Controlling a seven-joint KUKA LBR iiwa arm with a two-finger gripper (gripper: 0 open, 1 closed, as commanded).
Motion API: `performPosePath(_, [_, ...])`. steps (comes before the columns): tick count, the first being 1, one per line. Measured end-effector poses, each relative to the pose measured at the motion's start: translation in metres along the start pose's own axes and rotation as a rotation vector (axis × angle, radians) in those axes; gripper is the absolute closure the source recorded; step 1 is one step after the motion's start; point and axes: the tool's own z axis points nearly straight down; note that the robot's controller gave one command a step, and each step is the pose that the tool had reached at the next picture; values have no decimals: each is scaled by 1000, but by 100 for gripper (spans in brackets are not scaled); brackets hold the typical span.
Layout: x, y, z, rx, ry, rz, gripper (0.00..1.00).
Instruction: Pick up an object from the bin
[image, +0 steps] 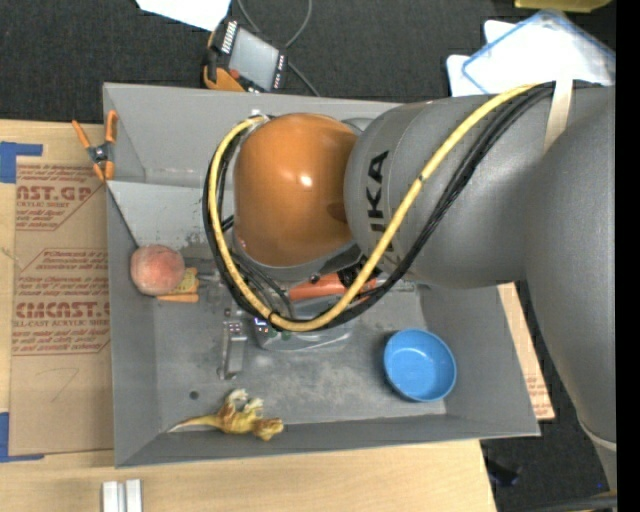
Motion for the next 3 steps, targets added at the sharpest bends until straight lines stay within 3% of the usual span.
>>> performPosePath(1, [-2,-1,-4,-2,-7,3,0])
performPosePath(2, [19,-31,83,-1,-8,-272,0])
performPosePath(3, [37,-72,56,-2,-12,-289,0])
